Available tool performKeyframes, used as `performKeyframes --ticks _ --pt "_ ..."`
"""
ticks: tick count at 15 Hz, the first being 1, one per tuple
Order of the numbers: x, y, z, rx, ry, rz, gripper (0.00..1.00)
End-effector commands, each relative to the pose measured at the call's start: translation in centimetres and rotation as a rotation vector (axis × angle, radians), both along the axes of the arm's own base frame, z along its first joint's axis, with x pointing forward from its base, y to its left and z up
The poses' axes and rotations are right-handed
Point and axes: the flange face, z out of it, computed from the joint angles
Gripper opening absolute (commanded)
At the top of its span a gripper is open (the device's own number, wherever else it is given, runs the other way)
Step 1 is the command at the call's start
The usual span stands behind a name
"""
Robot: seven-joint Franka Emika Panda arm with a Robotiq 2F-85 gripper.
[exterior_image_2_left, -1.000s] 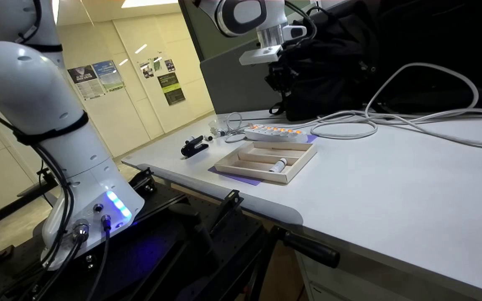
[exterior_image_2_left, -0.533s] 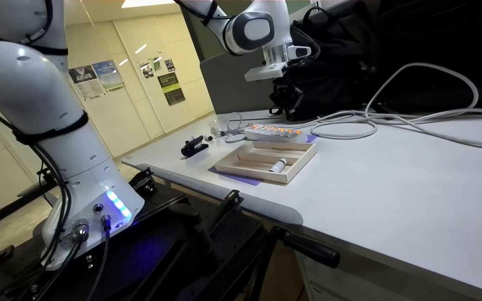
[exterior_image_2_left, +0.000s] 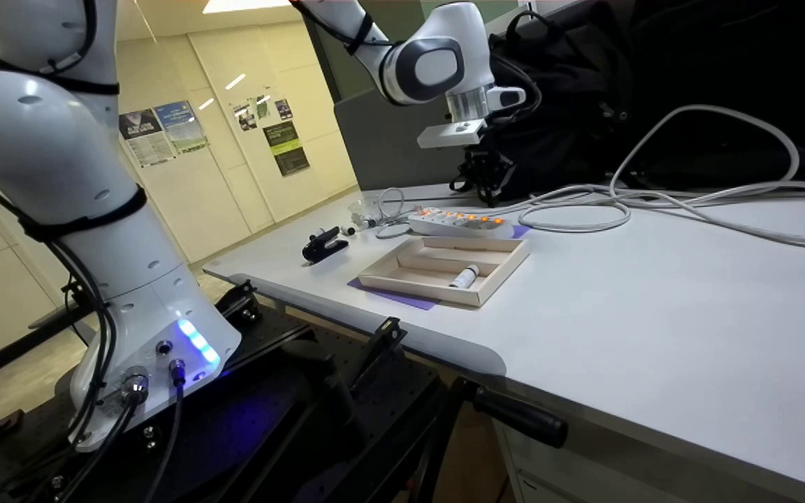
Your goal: Turn off the first switch from the right
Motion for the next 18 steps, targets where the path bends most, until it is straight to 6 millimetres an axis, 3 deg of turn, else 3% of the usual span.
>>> performKeyframes --ticks 1,12,18 --pt "0.6 -0.4 -0.9 0.001 -0.012 -0.028 0.0" --pt "-0.2 -0.1 -5.2 -0.005 0.009 -0.011 0.0" --pt "-1.2 2.5 -5.0 -0.044 -0.029 0.146 0.0"
